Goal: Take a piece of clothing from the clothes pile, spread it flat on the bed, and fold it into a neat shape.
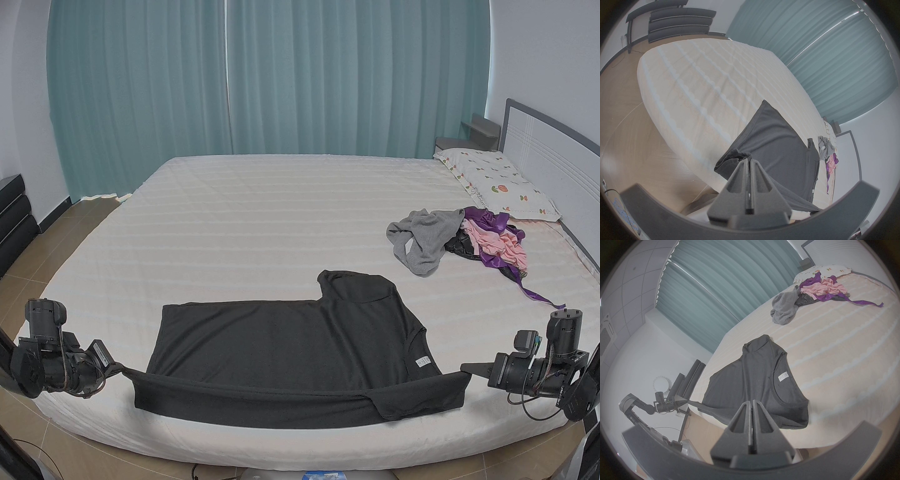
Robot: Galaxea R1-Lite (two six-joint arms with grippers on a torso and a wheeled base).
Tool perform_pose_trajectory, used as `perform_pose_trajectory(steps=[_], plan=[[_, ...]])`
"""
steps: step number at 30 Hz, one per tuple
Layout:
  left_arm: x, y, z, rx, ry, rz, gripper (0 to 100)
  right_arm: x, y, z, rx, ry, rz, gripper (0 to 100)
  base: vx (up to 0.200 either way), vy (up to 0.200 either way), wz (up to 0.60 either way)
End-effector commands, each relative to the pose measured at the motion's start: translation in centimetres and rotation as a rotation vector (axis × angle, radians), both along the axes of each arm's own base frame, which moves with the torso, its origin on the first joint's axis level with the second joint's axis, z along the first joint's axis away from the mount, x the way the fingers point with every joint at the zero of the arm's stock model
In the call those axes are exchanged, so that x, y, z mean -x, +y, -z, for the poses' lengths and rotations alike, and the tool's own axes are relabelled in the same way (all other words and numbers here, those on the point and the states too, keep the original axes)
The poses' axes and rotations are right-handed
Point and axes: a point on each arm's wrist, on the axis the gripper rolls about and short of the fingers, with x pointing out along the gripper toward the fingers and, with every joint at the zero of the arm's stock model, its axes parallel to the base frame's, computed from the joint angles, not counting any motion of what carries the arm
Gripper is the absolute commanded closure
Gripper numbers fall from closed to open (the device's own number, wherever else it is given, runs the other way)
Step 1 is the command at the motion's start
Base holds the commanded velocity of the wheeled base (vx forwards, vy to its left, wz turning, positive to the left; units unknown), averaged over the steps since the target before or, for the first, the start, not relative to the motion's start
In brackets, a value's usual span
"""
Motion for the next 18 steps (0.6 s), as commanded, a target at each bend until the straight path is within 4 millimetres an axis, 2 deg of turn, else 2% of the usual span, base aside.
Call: perform_pose_trajectory(steps=[1, 18], plan=[[0.9, -0.1, -0.4, -0.007, -0.015, 0.002, 100, 0.8, 0.3, -0.4, 0.002, -0.013, -0.017, 100, 0.0, 0.0, 0.0], [2.5, -0.5, 0.3, -0.033, 0.073, 0.059, 100, 1.9, 0.2, -0.2, 0.022, 0.012, -0.021, 100, 0.0, 0.0, 0.0]])
